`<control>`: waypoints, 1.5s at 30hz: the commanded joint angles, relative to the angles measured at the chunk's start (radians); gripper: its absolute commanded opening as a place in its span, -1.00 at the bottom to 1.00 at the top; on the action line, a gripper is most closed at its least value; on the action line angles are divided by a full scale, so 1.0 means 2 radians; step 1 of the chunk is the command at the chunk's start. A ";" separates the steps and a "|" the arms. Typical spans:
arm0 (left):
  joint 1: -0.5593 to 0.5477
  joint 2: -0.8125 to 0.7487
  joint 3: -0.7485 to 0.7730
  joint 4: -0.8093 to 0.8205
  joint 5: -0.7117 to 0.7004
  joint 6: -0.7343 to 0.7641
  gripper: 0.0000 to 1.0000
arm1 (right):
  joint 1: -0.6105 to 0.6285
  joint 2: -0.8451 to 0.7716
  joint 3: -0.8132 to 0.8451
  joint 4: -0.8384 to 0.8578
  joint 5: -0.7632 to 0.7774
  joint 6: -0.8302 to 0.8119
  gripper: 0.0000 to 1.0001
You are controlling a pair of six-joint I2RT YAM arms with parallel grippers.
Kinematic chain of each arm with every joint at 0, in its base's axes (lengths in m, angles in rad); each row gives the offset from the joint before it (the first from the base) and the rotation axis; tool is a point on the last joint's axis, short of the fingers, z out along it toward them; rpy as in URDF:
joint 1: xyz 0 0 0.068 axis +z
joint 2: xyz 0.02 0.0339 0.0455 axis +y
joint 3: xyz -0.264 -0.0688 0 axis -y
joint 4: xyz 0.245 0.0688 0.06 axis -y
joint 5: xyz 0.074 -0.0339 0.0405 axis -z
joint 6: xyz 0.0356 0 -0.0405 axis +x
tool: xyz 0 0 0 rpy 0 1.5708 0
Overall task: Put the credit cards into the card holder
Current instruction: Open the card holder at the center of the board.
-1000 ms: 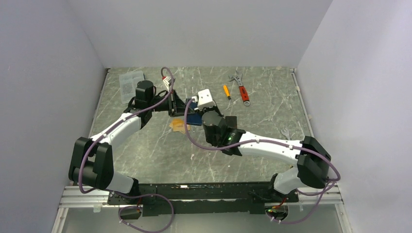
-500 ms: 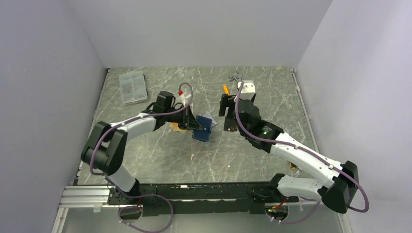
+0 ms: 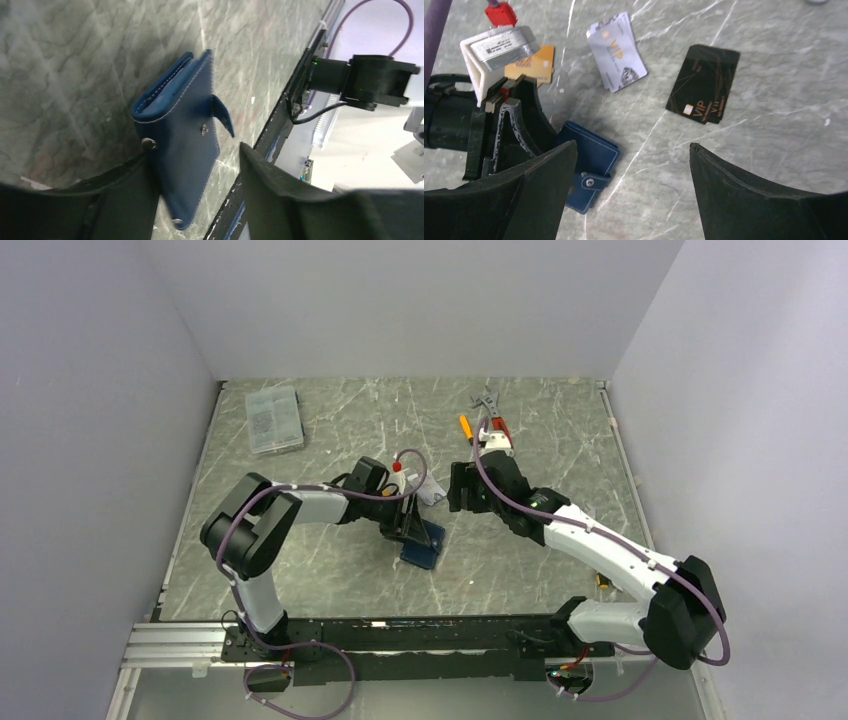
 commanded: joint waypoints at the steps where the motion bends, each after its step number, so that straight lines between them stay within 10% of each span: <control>1: -0.003 -0.023 -0.010 -0.020 -0.050 0.051 0.32 | -0.004 0.016 -0.011 0.008 -0.058 0.010 0.71; 10: 0.032 -0.074 0.026 -0.086 -0.065 0.104 0.82 | -0.005 0.057 -0.007 -0.001 -0.104 0.011 0.65; 26: 0.114 -0.204 0.151 -0.336 -0.013 0.341 0.99 | 0.108 0.219 0.115 -0.098 0.002 0.005 0.92; 45: 0.174 -0.319 0.106 -0.358 -0.037 0.345 0.99 | 0.133 0.220 0.089 -0.101 0.089 0.021 0.11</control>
